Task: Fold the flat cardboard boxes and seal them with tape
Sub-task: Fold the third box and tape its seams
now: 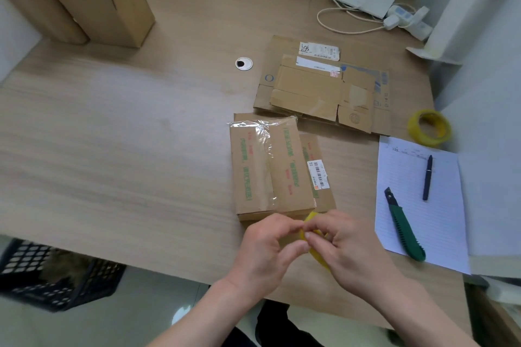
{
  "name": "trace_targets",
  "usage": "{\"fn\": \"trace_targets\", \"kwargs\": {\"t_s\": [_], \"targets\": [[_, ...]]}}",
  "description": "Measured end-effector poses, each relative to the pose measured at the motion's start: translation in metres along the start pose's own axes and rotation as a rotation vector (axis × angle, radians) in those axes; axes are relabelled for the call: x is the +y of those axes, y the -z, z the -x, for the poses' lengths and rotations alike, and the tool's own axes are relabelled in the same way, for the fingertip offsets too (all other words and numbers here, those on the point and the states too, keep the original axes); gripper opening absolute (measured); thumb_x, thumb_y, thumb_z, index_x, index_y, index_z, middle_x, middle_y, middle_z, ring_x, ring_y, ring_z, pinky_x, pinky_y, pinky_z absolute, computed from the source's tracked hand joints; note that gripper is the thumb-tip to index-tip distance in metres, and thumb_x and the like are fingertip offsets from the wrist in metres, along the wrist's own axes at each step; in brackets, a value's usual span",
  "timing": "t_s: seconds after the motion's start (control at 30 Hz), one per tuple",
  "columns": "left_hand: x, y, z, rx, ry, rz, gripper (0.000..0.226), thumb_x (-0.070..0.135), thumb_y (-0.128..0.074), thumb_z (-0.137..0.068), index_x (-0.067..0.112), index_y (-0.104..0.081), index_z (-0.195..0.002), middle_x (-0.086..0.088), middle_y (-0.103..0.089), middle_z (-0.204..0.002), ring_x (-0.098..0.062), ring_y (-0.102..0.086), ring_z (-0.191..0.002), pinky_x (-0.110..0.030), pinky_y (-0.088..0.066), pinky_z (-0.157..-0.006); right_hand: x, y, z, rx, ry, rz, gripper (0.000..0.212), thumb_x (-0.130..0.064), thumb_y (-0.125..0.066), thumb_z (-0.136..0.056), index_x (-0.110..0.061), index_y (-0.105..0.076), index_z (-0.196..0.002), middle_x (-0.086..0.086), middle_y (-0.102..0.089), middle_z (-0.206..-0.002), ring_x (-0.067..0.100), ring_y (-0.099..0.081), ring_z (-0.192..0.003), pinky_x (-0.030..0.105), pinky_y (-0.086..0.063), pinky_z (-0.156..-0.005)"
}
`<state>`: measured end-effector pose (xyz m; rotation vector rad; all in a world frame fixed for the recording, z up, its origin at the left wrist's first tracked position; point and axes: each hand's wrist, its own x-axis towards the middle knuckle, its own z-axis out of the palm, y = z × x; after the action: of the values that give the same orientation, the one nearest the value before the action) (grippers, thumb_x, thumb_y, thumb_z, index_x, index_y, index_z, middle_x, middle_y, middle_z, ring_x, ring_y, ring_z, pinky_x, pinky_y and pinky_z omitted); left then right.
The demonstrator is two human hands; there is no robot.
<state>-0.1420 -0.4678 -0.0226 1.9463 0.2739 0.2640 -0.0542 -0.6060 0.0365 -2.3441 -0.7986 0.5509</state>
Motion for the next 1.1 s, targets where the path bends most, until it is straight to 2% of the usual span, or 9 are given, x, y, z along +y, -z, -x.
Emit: {"fn": "trace_targets", "kwargs": {"t_s": [0.13, 0.43, 0.57, 0.67, 0.73, 0.87, 0.93, 1.03, 1.1], "targets": [[0.002, -0.005, 0.003, 0.049, 0.048, -0.055, 0.007, 0.014, -0.075, -0.079, 0.009, -0.077, -0.084, -0.001, -0.071, -0.082, -0.013, -0.066, -0.076, -0.032, -0.054, -0.07, 0.005, -0.001, 0.001, -0.051, 0.0, -0.016, 0.01, -0.021, -0.066, -0.091, -0.027, -0.075, -0.089, -0.005, -0.063, -0.078, 0.01, -0.056, -0.075, 0.033, -0.046, -0.072], [0.014, -0.02, 0.008, 0.086, 0.226, -0.117, 0.006, 0.019, -0.078, -0.081, 0.014, -0.076, -0.079, 0.002, -0.07, -0.076, -0.012, -0.064, -0.07, -0.031, -0.05, -0.067, 0.016, 0.0, 0.003, -0.117, 0.014, 0.0, 0.019, -0.016, -0.062, -0.087, -0.03, -0.076, -0.086, -0.025, -0.059, -0.063, 0.0, -0.056, -0.07, 0.018, -0.039, -0.062], [0.015, -0.023, 0.01, 0.081, 0.285, -0.084, 0.004, 0.018, -0.077, -0.082, 0.015, -0.076, -0.079, 0.002, -0.07, -0.075, -0.013, -0.064, -0.071, -0.032, -0.051, -0.068, 0.021, -0.001, 0.008, -0.146, -0.025, -0.06, 0.021, -0.021, -0.065, -0.08, -0.035, -0.074, -0.092, -0.03, -0.06, -0.071, 0.0, -0.055, -0.066, 0.015, -0.039, -0.058], [0.015, -0.021, 0.012, 0.151, 0.299, 0.028, 0.011, 0.01, -0.074, -0.083, 0.015, -0.073, -0.073, 0.005, -0.069, -0.068, -0.009, -0.063, -0.065, -0.027, -0.05, -0.063, 0.025, -0.002, 0.011, -0.209, -0.103, -0.264, 0.049, -0.031, -0.067, -0.071, -0.042, -0.065, -0.119, -0.025, -0.066, -0.079, -0.003, -0.059, -0.073, 0.015, -0.044, -0.069], [0.014, -0.019, 0.014, 0.184, 0.278, 0.047, 0.014, 0.008, -0.072, -0.084, 0.014, -0.07, -0.071, 0.006, -0.068, -0.065, -0.009, -0.06, -0.062, -0.026, -0.048, -0.06, 0.032, -0.001, 0.013, -0.346, -0.157, -0.435, 0.076, -0.031, -0.07, -0.069, -0.046, -0.043, -0.139, -0.014, -0.061, -0.07, 0.004, -0.055, -0.069, 0.018, -0.043, -0.069], [0.01, -0.017, 0.02, 0.259, 0.288, 0.052, 0.018, 0.009, -0.07, -0.086, 0.016, -0.067, -0.069, 0.006, -0.064, -0.062, -0.008, -0.055, -0.06, -0.026, -0.045, -0.058, 0.038, 0.012, 0.018, -0.544, -0.115, -0.563, 0.087, -0.024, -0.074, -0.076, -0.048, -0.029, -0.146, -0.003, -0.062, -0.075, 0.01, -0.057, -0.073, 0.02, -0.044, -0.074], [0.006, -0.014, 0.023, 0.319, 0.312, 0.09, 0.018, 0.012, -0.069, -0.086, 0.016, -0.068, -0.068, 0.005, -0.066, -0.063, -0.01, -0.059, -0.062, -0.027, -0.047, -0.061, 0.04, 0.017, 0.016, -0.548, -0.058, -0.383, 0.083, -0.034, -0.072, -0.082, -0.055, -0.025, -0.147, -0.015, -0.067, -0.091, 0.006, -0.062, -0.085, 0.018, -0.045, -0.081], [-0.001, -0.01, 0.027, 0.397, 0.374, 0.133, 0.018, 0.013, -0.07, -0.086, 0.018, -0.07, -0.069, 0.006, -0.069, -0.067, -0.013, -0.065, -0.07, -0.025, -0.05, -0.066, 0.046, 0.027, 0.003, -0.348, 0.022, 0.398, 0.068, -0.058, -0.056, -0.09, -0.06, -0.016, -0.146, -0.019, -0.059, -0.124, 0.014, -0.056, -0.111, 0.029, -0.042, -0.087], [-0.003, -0.011, 0.026, 0.436, 0.403, 0.135, 0.018, 0.013, -0.071, -0.087, 0.018, -0.07, -0.07, 0.004, -0.069, -0.067, -0.014, -0.065, -0.071, -0.029, -0.051, -0.067, 0.049, 0.033, -0.004, -0.262, 0.009, 0.426, 0.062, -0.059, -0.057, -0.09, -0.06, -0.025, -0.143, -0.019, -0.056, -0.134, 0.012, -0.053, -0.119, 0.028, -0.042, -0.09]]}}
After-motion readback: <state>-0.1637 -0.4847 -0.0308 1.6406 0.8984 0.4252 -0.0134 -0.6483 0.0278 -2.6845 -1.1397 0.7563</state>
